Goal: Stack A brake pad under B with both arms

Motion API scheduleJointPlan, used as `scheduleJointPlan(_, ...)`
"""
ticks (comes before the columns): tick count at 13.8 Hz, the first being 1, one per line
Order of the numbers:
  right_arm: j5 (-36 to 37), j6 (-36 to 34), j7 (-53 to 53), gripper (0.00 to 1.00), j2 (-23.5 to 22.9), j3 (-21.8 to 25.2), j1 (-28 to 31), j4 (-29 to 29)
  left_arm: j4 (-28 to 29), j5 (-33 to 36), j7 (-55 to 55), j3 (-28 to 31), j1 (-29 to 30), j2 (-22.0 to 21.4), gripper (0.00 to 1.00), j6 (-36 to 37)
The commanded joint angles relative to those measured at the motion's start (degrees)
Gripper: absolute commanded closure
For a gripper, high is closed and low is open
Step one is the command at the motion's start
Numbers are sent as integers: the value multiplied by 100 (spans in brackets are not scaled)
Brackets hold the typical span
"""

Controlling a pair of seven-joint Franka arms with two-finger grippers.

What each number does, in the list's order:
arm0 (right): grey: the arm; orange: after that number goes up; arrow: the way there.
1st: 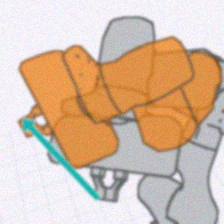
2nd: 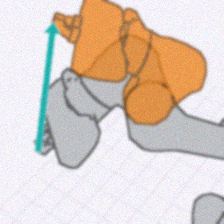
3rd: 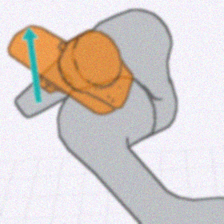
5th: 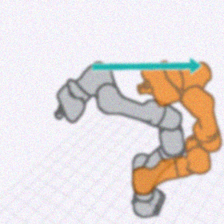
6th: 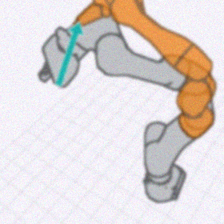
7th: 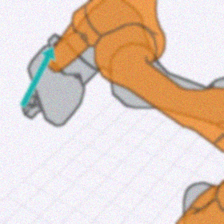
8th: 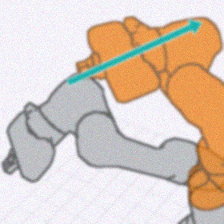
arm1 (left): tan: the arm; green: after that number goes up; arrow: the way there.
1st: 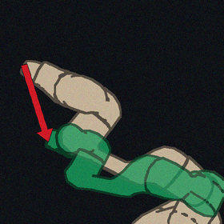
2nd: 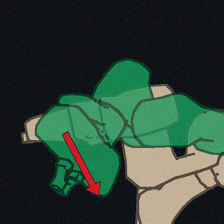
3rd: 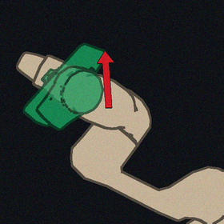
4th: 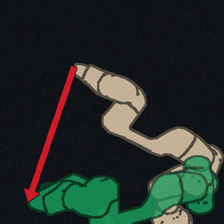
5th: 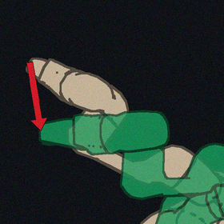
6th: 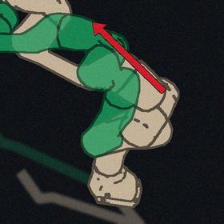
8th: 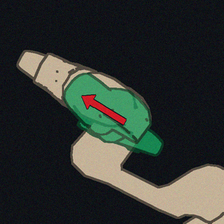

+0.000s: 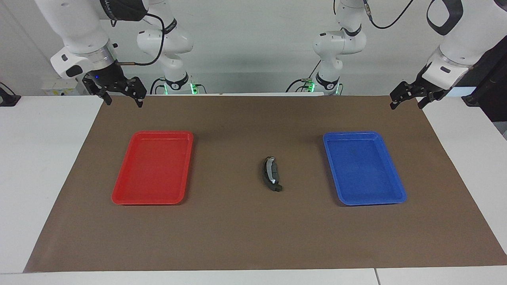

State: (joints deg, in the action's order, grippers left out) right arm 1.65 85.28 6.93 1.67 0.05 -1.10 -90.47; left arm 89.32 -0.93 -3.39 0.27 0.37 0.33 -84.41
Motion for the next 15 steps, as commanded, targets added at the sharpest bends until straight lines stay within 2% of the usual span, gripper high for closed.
scheduleJointPlan(1,54,-64,-148,0,44,-13,49,-6,165,85,-30,17,-10,-121,0,-102)
scheduleJointPlan(15,37,14,-183,0,61,-13,57,-67,165,85,-30,17,-10,-121,0,-102)
